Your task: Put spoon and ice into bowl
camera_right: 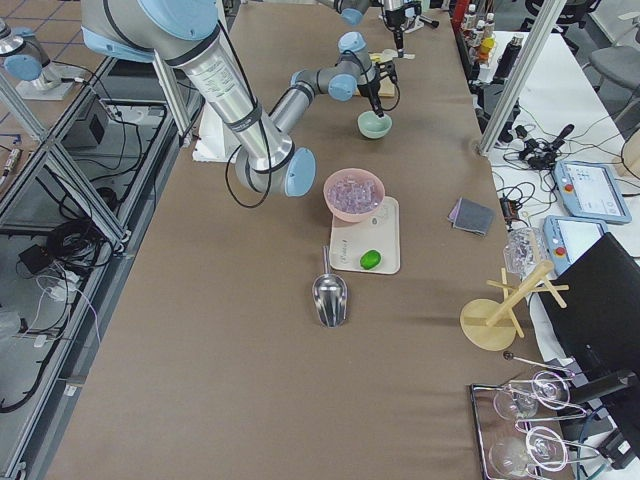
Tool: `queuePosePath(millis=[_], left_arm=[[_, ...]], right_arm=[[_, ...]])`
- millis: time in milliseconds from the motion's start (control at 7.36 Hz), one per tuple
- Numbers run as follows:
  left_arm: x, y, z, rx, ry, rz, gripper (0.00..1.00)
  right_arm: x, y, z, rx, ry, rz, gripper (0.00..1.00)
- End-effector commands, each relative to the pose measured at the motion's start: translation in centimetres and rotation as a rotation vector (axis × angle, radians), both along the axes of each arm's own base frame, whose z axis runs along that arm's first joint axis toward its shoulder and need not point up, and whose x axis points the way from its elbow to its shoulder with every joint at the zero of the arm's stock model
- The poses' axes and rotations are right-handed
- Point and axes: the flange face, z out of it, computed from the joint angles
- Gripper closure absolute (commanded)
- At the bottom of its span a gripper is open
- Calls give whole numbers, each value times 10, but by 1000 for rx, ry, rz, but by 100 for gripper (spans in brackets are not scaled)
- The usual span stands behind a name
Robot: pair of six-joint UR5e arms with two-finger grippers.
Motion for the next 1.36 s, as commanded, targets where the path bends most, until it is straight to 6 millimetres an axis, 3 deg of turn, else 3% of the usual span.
queuePosePath(millis=[0,136,272,407,543,815,951,1222], left_arm=[[32,0,-56,-67,82,-34,100],[53,-1,-78,-93,108,-37,100],[68,-14,-93,-118,119,-61,100],[79,-19,-92,-102,102,-92,100],[96,-20,-95,-90,84,-111,100],[133,-15,-108,-111,104,-134,100],[157,-1,-109,-111,105,-151,100],[208,31,-106,-109,88,-182,100]], right_arm=[[-42,15,3,-2,-15,9,100],[-48,21,7,1,-8,10,100],[-55,27,8,-1,-4,2,100],[-52,27,7,-46,-35,35,10],[-48,26,1,-50,-54,41,0],[8,-1,-24,-88,-103,9,0],[57,-27,-29,-129,-111,-35,0],[156,-62,10,-103,-80,-141,0]])
